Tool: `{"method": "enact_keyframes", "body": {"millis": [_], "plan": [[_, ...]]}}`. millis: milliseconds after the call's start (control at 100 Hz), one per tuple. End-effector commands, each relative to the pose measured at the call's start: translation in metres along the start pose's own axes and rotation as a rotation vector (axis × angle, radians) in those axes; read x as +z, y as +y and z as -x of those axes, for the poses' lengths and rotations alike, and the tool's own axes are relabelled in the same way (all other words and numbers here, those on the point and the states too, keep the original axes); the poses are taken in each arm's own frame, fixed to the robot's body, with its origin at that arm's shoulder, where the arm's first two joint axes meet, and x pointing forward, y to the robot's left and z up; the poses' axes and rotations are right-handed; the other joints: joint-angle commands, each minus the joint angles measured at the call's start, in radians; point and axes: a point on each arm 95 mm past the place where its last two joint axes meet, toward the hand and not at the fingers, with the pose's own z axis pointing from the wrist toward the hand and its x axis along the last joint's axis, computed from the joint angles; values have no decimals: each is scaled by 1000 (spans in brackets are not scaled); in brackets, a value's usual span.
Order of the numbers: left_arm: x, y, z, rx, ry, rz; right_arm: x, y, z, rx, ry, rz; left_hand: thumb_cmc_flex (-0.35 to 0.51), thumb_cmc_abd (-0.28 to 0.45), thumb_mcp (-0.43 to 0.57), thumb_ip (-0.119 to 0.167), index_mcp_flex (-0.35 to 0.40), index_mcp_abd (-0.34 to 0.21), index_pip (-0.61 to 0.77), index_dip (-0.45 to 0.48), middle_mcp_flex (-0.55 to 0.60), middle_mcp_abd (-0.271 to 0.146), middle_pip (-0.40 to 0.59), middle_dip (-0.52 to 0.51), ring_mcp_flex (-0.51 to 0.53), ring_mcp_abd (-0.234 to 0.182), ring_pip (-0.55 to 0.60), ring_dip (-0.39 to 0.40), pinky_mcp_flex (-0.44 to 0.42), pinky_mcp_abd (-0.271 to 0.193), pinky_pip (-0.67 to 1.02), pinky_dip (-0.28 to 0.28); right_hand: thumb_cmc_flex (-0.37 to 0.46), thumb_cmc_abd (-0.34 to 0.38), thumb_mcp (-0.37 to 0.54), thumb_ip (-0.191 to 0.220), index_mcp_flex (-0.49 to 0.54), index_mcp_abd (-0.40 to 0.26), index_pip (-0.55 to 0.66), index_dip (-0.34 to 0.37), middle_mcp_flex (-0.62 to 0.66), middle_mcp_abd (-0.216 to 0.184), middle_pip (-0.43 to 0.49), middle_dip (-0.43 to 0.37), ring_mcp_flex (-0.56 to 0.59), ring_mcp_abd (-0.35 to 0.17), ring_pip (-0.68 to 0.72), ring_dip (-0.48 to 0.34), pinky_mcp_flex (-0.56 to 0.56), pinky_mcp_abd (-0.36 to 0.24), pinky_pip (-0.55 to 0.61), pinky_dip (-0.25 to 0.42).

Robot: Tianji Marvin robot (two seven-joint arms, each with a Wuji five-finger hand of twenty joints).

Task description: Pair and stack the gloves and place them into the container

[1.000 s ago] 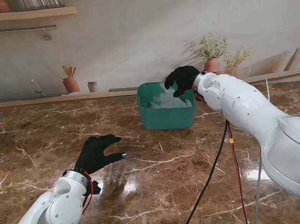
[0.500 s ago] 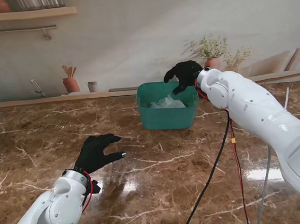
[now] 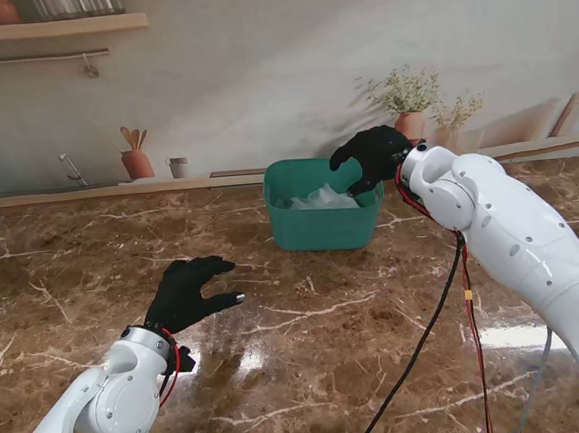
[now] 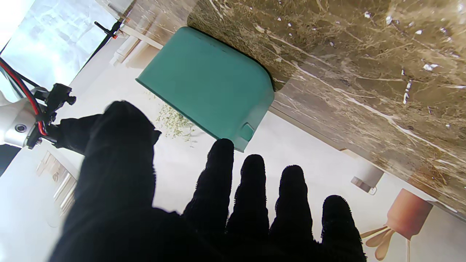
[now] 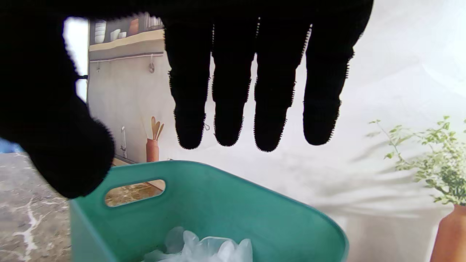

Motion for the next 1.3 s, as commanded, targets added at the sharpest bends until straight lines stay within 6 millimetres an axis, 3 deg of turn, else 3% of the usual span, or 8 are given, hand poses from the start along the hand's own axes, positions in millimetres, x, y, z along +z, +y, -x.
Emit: {"method": "enact_keyframes", "body": {"millis": [0,560,680,830,940,980,1130,1290], "plan": [[0,3,0,0,4,2,-11,-18,-4,21,-4,-23,22,42,-33,33,11,-19,0,1,-26,-25,-22,-13,-55,-46,-42,-11,-15,-17,-31,18,-39,5,-8,45,-29,12,-18,-18,-29,7,-21,-21,-35,-8,-11,-15,-14,-7,-26,16],[5,1,-12,-19,81,-30,-111,-57,-62,181,-117,107,11,41,-36,33,1,-16,-12,-5,-32,-31,-24,-14,-46,-49,-40,-12,4,22,70,50,-29,62,-84,58,-41,26,-42,-28,-42,22,-41,-23,-54,8,-22,-14,-32,5,-52,28],[1,-2,-20,-32,107,-36,-135,-68,-75,220,-150,152,6,38,-34,34,1,-9,-21,-11,-41,-29,-17,-10,-47,-47,-37,-10,10,-3,129,-45,-28,75,-103,61,-44,31,-46,-29,-42,24,-43,-22,-56,10,-24,-14,-36,6,-59,29],[-2,-3,-27,-42,149,-45,-158,-84,-93,319,-182,208,-6,40,-38,33,-4,-3,-25,-13,-47,-28,-17,-10,-45,-48,-37,-12,22,-28,146,-68,-20,126,-163,76,-97,85,-88,-44,-54,34,-52,-21,-66,15,-31,-16,-41,5,-76,31],[-3,-2,-32,-59,189,-53,-169,-96,-106,369,-185,220,-25,42,-36,36,-16,-2,-41,-21,-61,-28,-19,-11,-51,-48,-32,-14,22,-40,204,-100,5,233,-329,115,-156,119,-137,-57,-95,46,-74,-37,-87,14,-51,-38,-46,-11,-105,18],[-4,-2,-33,-65,200,-51,-172,-100,-111,384,-179,219,-31,42,-36,36,-23,1,-46,-23,-69,-30,-22,-13,-57,-53,-35,-16,23,-48,217,-112,-21,261,-393,144,-175,130,-151,-62,-110,52,-85,-51,-97,12,-63,-53,-48,-20,-117,6],[-8,0,-35,-82,233,-42,-180,-113,-124,443,-153,234,-54,40,-38,38,-51,4,-70,-37,-99,-32,-25,-15,-72,-61,-43,-34,37,-85,252,-192,-176,253,-278,158,-222,162,-186,-73,-160,80,-121,-115,-159,32,-115,-130,-81,-50,-203,-77],[-15,2,-33,-95,250,-19,-183,-125,-133,528,-126,251,-83,41,-39,40,-76,13,-104,-57,-133,-35,-33,-20,-100,-72,-48,-58,46,-135,278,-301,-347,495,-318,161,-284,222,-240,-102,-231,128,-156,-192,-212,30,-138,-192,-110,-88,-273,-174]]}}
